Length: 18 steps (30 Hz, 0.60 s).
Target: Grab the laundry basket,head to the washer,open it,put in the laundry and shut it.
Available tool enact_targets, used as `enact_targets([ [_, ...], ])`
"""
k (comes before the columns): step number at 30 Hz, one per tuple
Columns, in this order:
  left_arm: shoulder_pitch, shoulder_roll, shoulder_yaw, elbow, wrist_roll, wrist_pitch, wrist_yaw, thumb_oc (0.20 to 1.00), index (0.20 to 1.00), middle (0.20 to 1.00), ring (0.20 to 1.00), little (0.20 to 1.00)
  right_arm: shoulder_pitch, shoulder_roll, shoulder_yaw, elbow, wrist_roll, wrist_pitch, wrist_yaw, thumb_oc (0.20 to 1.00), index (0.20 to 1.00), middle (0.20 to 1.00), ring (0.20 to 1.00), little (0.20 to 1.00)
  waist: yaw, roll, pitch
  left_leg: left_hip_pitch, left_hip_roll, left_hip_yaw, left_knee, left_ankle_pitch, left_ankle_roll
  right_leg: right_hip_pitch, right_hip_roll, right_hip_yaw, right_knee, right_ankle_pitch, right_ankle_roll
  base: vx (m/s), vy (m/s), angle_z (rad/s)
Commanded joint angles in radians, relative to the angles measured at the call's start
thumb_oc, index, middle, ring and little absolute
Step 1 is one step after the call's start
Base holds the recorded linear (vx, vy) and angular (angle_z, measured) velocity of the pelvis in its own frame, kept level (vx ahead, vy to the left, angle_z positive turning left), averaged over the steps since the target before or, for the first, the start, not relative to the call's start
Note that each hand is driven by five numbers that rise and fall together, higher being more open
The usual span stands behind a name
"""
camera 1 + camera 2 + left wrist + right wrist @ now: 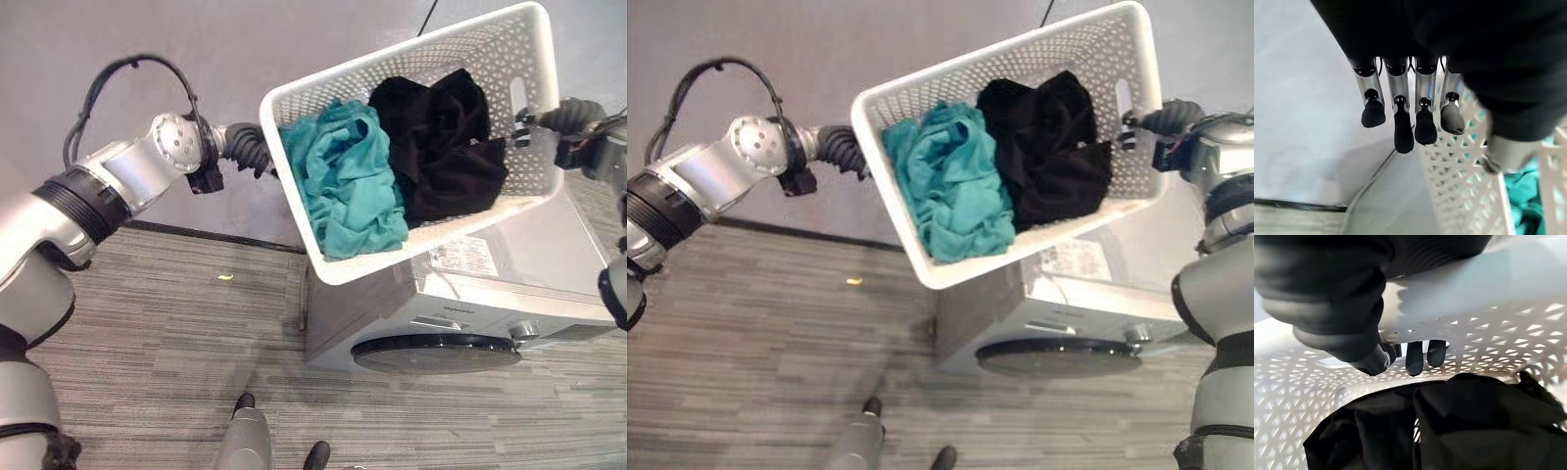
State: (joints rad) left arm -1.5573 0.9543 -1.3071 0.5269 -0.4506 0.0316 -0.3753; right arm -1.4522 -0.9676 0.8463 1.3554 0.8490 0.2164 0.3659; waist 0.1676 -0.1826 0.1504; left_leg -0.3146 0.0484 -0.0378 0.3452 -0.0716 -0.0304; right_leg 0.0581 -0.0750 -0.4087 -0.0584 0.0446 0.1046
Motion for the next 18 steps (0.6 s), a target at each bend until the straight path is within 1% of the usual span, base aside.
enact_targets([
  [1,-0.066,0.039,-0.073,0.025,0.033,-0.031,-0.005,0.2,0.2,0.2,0.2,0.2,-0.026,-0.198,0.001,0.006,-0.008,-0.047,-0.021,0.2,0.2,0.2,0.2,0.2,0.027,0.064,-0.067,0.239,0.053,0.076,-0.312,0.162,-0.049,0.034,0.004,-0.014,-0.017,0.058,0.074,0.0,0.0,0.0],
  [2,-0.076,0.04,-0.077,0.009,0.038,-0.038,-0.007,0.2,0.2,0.2,0.2,0.2,0.007,-0.219,-0.012,0.009,-0.022,-0.05,-0.019,0.2,0.2,0.2,0.2,0.2,0.018,0.075,-0.063,0.241,0.056,0.082,-0.323,0.166,-0.051,0.03,0.005,-0.009,-0.024,0.053,0.074,0.0,0.0,0.0],
  [3,-0.08,0.041,-0.079,-0.001,0.036,-0.042,-0.005,0.2,0.2,0.2,0.2,0.2,0.023,-0.225,-0.015,0.011,-0.034,-0.051,-0.018,0.2,0.2,0.2,0.2,0.2,0.016,0.078,-0.062,0.243,0.058,0.086,-0.332,0.169,-0.053,0.025,0.006,-0.004,-0.027,0.051,0.073,0.0,-0.028,-0.08],
  [7,-0.096,0.023,-0.093,-0.011,0.023,-0.05,-0.011,0.2,0.2,0.2,0.2,0.2,0.045,-0.226,-0.008,0.026,-0.069,-0.051,-0.014,0.2,0.2,0.2,0.2,0.2,0.005,0.097,-0.052,0.237,0.064,0.095,-0.349,0.176,-0.055,-0.003,0.006,0.018,-0.029,0.043,0.07,0.01,-0.022,-0.14],
  [10,-0.101,-0.014,-0.093,-0.021,0.022,-0.057,-0.013,0.2,0.2,0.2,0.2,0.2,0.023,-0.208,0.032,0.061,-0.114,-0.053,-0.017,0.2,0.2,0.2,0.2,0.2,0.003,0.123,-0.033,0.216,0.066,0.098,-0.357,0.179,-0.057,-0.04,0.002,0.029,-0.029,0.04,0.073,-0.02,-0.02,-0.05],
  [11,-0.101,-0.014,-0.093,-0.02,0.022,-0.057,-0.013,0.2,0.2,0.2,0.2,0.2,0.019,-0.207,0.035,0.064,-0.115,-0.053,-0.016,0.2,0.2,0.2,0.2,0.2,0.003,0.123,-0.035,0.214,0.066,0.099,-0.357,0.179,-0.058,-0.042,0.002,0.029,-0.029,0.04,0.072,-0.05,-0.015,-0.14],
  [13,-0.105,-0.058,-0.093,-0.021,0.022,-0.061,-0.009,0.2,0.2,0.2,0.2,0.2,-0.02,-0.177,0.08,0.089,-0.151,-0.051,-0.015,0.2,0.2,0.2,0.2,0.2,0.003,0.14,-0.019,0.185,0.068,0.097,-0.359,0.184,-0.059,-0.078,0.0,0.044,-0.029,0.039,0.07,-0.03,-0.02,-0.17],
  [14,-0.106,-0.058,-0.093,-0.02,0.022,-0.061,-0.009,0.2,0.2,0.2,0.2,0.2,-0.023,-0.176,0.082,0.091,-0.151,-0.051,-0.014,0.2,0.2,0.2,0.2,0.2,0.003,0.141,-0.02,0.184,0.068,0.097,-0.359,0.184,-0.06,-0.079,0.0,0.044,-0.029,0.039,0.07,0.0,-0.054,-0.18],
  [16,-0.099,-0.108,-0.093,-0.018,0.009,-0.064,-0.006,0.2,0.2,0.2,0.2,0.2,-0.035,-0.152,0.093,0.117,-0.179,-0.051,-0.012,0.2,0.2,0.2,0.2,0.2,0.0,0.148,-0.001,0.161,0.067,0.086,-0.361,0.19,-0.061,-0.103,0.002,0.055,-0.029,0.04,0.062,0.0,-0.048,-0.08],
  [18,-0.096,-0.117,-0.093,-0.019,0.008,-0.063,-0.004,0.2,0.2,0.2,0.2,0.2,-0.03,-0.144,0.092,0.126,-0.191,-0.051,-0.015,0.2,0.2,0.2,0.2,0.2,-0.001,0.15,0.006,0.157,0.066,0.083,-0.363,0.19,-0.06,-0.108,0.003,0.057,-0.029,0.038,0.06,0.02,-0.04,0.02],
])
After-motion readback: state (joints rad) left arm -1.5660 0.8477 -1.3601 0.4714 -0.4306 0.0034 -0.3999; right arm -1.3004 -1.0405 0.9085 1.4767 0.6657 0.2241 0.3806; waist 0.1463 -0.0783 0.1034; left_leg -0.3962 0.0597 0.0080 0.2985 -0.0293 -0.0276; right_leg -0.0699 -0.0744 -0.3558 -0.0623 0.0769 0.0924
